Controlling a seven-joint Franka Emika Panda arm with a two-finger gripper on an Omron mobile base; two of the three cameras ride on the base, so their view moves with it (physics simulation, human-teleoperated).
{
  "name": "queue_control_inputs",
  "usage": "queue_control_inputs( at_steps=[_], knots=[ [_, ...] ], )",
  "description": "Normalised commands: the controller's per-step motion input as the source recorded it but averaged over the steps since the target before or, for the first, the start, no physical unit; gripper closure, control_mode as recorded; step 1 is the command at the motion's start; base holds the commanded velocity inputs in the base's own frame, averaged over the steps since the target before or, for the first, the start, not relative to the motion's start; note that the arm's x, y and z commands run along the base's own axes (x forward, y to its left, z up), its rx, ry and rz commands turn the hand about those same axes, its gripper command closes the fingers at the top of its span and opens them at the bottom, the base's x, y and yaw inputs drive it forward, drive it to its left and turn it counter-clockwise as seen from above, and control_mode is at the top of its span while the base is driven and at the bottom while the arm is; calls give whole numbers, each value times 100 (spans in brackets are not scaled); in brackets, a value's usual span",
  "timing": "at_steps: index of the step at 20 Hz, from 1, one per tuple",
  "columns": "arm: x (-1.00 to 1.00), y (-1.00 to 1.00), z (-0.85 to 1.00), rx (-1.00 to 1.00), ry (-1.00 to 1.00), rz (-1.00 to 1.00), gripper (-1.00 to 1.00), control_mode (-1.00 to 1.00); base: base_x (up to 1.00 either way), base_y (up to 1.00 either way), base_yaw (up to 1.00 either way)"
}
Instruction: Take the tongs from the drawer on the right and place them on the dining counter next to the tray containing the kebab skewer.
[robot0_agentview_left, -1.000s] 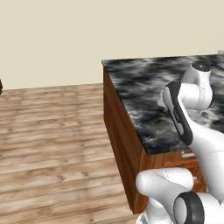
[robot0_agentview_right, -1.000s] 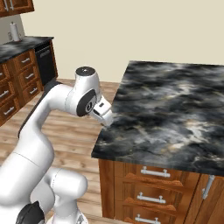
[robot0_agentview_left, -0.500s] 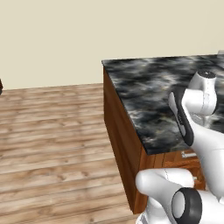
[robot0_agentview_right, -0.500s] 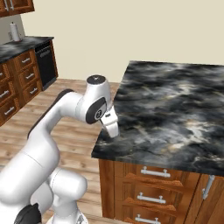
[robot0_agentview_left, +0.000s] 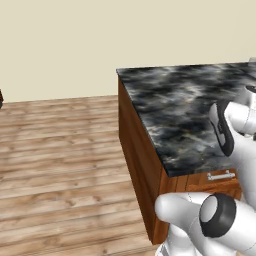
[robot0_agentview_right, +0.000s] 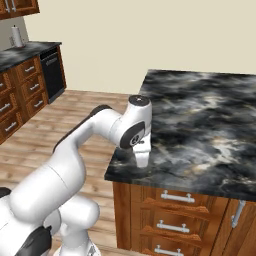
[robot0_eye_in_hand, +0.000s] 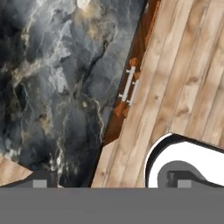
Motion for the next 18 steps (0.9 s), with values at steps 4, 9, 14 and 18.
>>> queue_control_inputs(
  at_steps=[4,9,14,18],
  knots=[
    [-5,-24,-34,7,-3,-15,-100,-100,0,0,0],
    [-27,-32,-40,1,-16,-6,-100,-100,0,0,0],
    [-20,-26,-32,0,-15,-5,-100,-100,0,0,0],
    [-15,-24,-23,0,-14,-2,-100,-100,0,0,0]
  ],
)
